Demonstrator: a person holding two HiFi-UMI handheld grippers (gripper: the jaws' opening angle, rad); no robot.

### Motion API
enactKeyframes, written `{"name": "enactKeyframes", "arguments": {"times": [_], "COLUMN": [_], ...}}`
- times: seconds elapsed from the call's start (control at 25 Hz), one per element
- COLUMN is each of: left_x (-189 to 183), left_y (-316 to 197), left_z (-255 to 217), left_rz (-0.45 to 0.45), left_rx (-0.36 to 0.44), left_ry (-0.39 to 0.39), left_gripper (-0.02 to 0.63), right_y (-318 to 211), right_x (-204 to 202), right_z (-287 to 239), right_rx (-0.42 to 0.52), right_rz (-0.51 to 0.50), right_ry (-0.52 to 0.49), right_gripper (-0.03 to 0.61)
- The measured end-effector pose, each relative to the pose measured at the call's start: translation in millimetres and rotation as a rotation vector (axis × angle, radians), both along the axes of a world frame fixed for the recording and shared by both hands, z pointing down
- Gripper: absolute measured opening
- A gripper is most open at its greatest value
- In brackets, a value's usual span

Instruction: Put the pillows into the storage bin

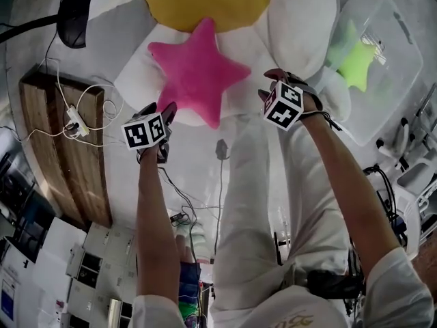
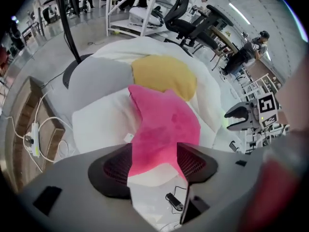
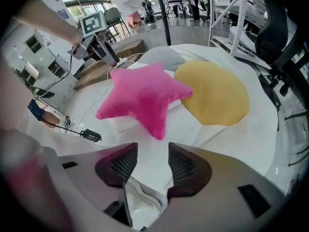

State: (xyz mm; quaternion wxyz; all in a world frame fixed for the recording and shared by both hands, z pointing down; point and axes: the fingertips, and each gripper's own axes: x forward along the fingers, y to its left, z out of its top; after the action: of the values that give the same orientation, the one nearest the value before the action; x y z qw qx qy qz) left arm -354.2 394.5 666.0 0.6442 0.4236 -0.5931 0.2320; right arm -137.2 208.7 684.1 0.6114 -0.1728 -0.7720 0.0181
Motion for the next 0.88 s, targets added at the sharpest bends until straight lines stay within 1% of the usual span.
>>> {"name": "enactKeyframes", "arguments": {"times": [0.16, 0.28, 0.36, 0.56, 0.64, 0.88], "left_x": [1, 5, 4, 13, 14, 16], "left_y": [10, 18, 22, 33, 36, 37], "left_z": [13, 22, 29, 43, 46, 62], "left_rz": [0.157, 0.267, 0.317, 0.401, 0.416, 0.451], "left_rx": [-0.039, -0.073, -0.092, -0.126, -0.135, -0.155], "left_ry": [0.016, 0.040, 0.044, 0.073, 0.080, 0.097], "left_gripper": [0.356, 0.397, 0.413, 0.445, 0.462, 0.462], "right_y": [3, 6, 8, 13, 13, 13], "right_x": [-4, -7, -9, -15, -18, -27], "right_z": [14, 24, 32, 47, 51, 72], "right_rx": [0.004, 0.001, -0.006, -0.013, -0.016, -0.013], "right_rz": [-0.011, -0.014, -0.025, -0.052, -0.061, -0.074], "right_ry": [0.009, 0.022, 0.034, 0.036, 0.035, 0.038], "right_gripper": [0.221, 0.254, 0.282, 0.314, 0.325, 0.341]}}
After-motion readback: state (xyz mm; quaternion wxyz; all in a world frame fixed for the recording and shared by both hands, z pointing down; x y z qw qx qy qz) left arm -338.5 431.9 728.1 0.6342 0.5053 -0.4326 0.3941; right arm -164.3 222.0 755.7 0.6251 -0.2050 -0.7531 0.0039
